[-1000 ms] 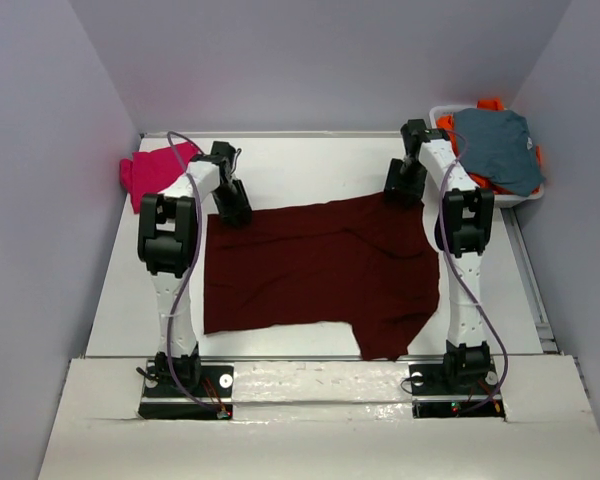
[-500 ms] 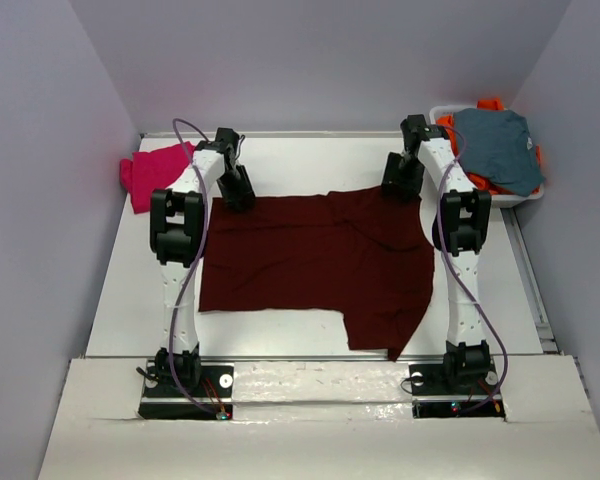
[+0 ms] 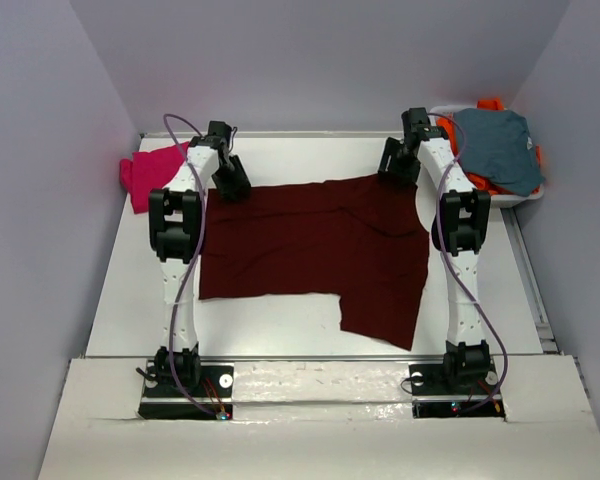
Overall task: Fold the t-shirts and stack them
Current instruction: Fold the tshirt
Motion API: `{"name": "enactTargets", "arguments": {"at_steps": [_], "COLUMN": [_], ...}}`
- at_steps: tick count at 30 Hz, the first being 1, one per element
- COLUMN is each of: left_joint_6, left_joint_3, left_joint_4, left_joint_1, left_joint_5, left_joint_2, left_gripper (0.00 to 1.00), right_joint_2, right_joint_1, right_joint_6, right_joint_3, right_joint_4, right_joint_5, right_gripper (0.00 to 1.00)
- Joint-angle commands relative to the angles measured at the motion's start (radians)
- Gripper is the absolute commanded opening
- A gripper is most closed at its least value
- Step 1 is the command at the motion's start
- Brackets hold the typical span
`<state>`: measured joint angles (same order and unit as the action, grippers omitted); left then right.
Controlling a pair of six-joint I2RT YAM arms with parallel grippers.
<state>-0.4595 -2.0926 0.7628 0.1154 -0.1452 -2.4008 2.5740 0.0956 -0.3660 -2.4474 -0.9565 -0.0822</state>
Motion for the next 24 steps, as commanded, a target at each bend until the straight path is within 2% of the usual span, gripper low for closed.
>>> {"name": "enactTargets", "arguments": {"at_steps": [1,8,13,19,24], "left_joint_6": [-0.014,-0.010,-0.008,-0.002,0.015], "left_joint_3": [-0.040,-0.093,-0.067,-0.003,0.043], "left_joint_4": [-0.065,-0.092,-0.129,-0.175,-0.165], "left_joint_1": [-0.031,-0.053,-0.053,-0.053,-0.053], "left_joint_5": [0.039,0.027,0.026,0.036,0.055], "left_joint_2": [-0.011,-0.035,-0.014,0.084,0.178], "left_gripper": [0.54,0.58,0.58,0.58,0.58], "right_joint_2": [-0.041,-0.048,-0.061,-0.146,-0.202], "right_joint_1": [-0.006,-0.016,-0.016,-0.016,-0.016], "right_joint_6": [0.007,-0.001,0.001,-0.021,-0.039], "right_joint_3": [-0.027,-0.041,-0.035,0.024,0.068], "right_joint_4": [0.143,0.174,0.168,0.142,0.038], "right_joint_5": [0.028,0.024,0.013,-0.062,-0.119], "right_gripper": [0.72,0.74,0.74,0.74,0.73]}}
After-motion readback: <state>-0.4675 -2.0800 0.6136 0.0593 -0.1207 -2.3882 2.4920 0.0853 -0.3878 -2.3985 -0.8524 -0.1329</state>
